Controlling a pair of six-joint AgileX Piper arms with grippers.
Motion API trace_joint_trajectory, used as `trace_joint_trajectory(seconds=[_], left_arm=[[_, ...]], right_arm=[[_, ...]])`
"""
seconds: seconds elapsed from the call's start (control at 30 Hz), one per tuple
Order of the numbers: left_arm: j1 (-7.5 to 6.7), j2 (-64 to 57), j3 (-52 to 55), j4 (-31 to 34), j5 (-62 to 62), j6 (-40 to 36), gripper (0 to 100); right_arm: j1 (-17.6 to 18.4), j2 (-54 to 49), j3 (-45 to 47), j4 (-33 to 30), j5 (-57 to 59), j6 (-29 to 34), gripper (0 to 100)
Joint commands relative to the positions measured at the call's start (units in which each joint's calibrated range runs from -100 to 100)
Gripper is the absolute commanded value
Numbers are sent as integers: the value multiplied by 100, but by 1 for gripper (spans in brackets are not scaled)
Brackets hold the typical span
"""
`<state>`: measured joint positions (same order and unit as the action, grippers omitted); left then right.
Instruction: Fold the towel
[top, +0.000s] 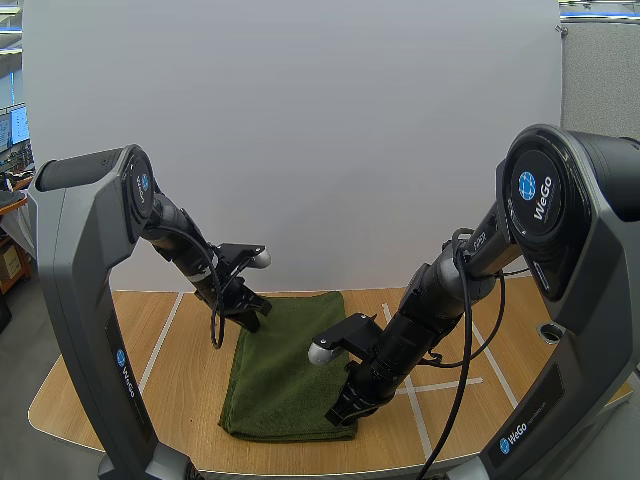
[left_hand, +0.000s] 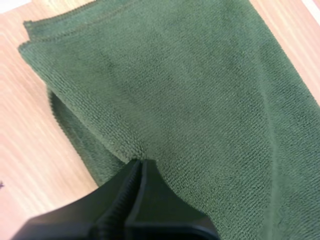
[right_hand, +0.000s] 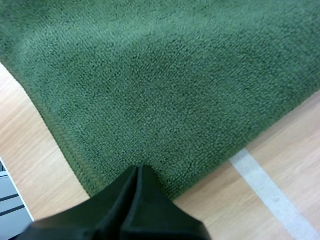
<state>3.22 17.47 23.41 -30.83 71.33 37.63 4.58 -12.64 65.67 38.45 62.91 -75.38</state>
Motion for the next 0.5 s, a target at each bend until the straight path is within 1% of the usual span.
trace_joint_trajectory(seconds=[0.0,0.1,0.37,0.43,0.47], left_arm=[[-6,-33,-46,209,-74,-22,0],[-6,-33,-46,493,-369,-148,0],[-6,-33,-46,385,-384,-136,0],[-6,-33,-46,385,-368,-136,4],[-6,-33,-46,376,-367,-136,9]], right_arm=[[10,10,3,-25,104,-59,0],[10,10,78,-25,87,-59,0],[10,10,157,-25,23,-69,0],[10,10,157,-25,23,-69,0],[10,10,157,-25,23,-69,0]])
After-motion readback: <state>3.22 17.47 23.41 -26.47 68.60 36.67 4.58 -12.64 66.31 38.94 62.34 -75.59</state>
